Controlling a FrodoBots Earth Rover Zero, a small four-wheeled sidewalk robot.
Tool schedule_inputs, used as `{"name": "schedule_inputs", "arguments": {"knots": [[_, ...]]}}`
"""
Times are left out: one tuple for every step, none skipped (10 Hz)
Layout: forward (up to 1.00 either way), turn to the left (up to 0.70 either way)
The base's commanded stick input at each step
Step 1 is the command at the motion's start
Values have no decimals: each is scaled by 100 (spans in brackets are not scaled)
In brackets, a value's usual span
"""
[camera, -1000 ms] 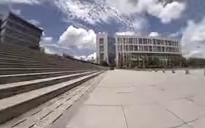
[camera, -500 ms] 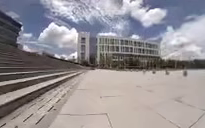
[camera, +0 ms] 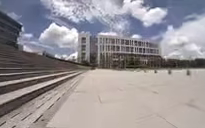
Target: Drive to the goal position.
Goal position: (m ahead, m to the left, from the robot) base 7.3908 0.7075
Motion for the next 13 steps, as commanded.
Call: {"name": "schedule_inputs", "arguments": {"knots": [[70, 7], [70, 5], [70, 15], [70, 17], [70, 12], [70, 8], [70, 2], [70, 0], [70, 0], [70, 0], [70, 0], [70, 0], [70, 0]]}}
